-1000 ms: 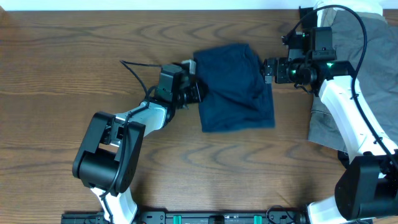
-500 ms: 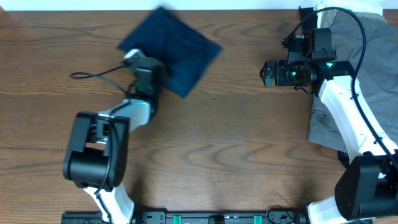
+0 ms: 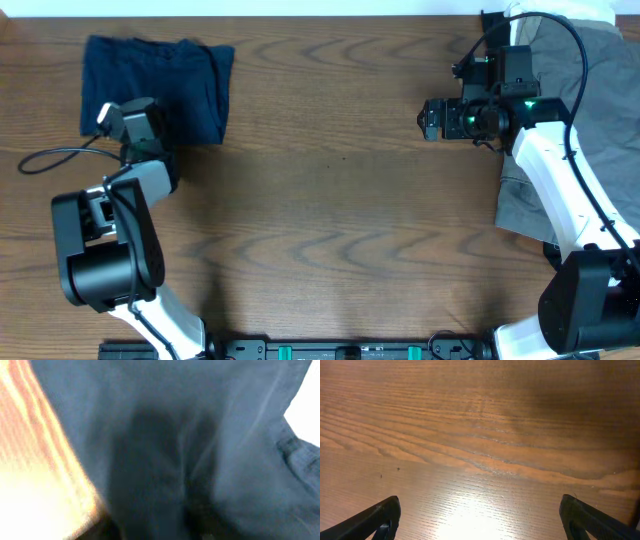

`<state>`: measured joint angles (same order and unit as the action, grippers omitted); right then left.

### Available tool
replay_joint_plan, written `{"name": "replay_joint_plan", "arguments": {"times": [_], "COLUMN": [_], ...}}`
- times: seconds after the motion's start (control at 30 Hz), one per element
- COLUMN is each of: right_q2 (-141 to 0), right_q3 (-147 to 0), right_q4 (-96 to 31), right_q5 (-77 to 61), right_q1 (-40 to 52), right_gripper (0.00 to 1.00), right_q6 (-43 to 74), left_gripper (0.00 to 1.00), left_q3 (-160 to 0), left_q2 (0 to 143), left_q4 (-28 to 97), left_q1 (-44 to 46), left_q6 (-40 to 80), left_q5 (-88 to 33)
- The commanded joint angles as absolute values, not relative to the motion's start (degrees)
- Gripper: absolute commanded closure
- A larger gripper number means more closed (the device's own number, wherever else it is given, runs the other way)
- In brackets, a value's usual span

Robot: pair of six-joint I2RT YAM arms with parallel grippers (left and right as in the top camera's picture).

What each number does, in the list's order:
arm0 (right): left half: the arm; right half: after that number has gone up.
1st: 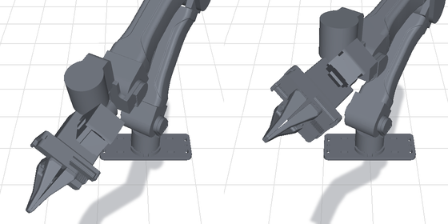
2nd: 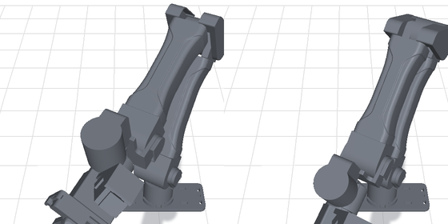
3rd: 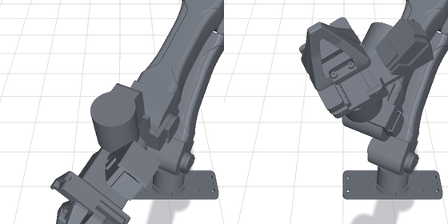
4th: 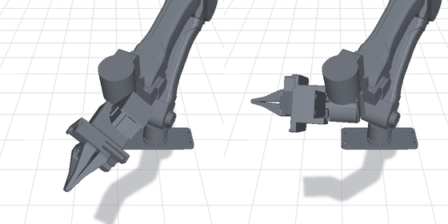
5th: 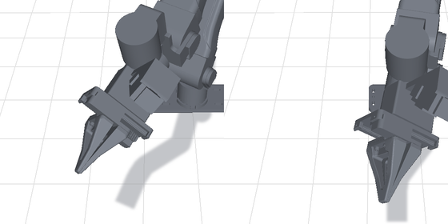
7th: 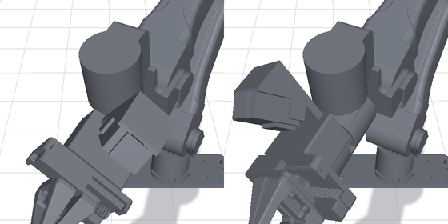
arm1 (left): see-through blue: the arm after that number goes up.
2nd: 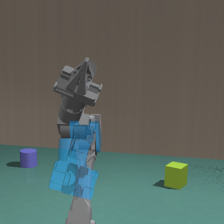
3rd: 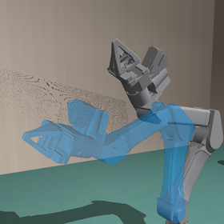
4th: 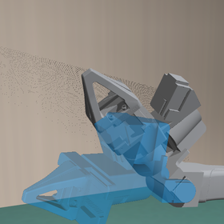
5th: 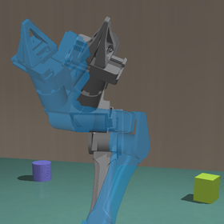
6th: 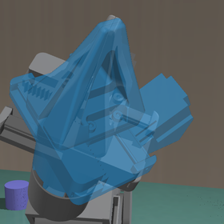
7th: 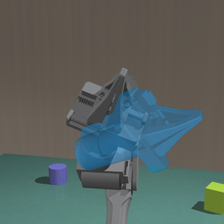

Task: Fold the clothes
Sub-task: 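Carry the folded shorts to the table's top-left corner with the left gripper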

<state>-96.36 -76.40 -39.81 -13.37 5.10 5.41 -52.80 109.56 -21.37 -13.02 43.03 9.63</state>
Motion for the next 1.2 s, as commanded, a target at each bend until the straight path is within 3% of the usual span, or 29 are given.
{"name": "replay_joint_plan", "arguments": {"times": [0.0,0.1,0.33,0.53,0.7,0.97,1.17], "right_q2": [-96.7,-96.7,-96.7,-96.7,-96.7,-96.7,-96.7], "right_q3": [-76.3,-76.3,-76.3,-76.3,-76.3,-76.3,-76.3], "right_q4": [-39.8,-39.9,-39.2,-38.1,-37.7,-39.5,-39.7], "right_q5": [-13.8,-13.8,-13.7,-13.8,-13.8,-13.8,-13.8], "right_q1": [6.2,6.2,6.2,6.3,6.5,6.5,6.5], "right_gripper": [0.01,0.01,0.01,0.01,0.01,0.01,0.01], "right_q6": [5.7,5.7,5.7,5.7,5.7,2.8,2.7], "left_gripper": [0.28,0.02,0.02,0.02,0.02,0.02,0.02], "left_q3": [-53.4,-53.4,-53.4,-53.4,-53.4,-54.7,-63.2], "left_q2": [110.3,108.6,96.1,91.6,99.8,120.0,128.8], "left_q4": [-19.7,-16.2,-4.0,-7.2,-18.2,-54.3,-53.2], "left_q1": [-12.8,-12.8,-12.8,-12.9,-13.1,-15.9,-18.1], "left_q6": [37.4,25.7,7.7,-6.3,-13.8,-18.4,-18.6], "left_q5": [2.9,-4.3,0.5,2.5,4.6,4.6,5.6]}}
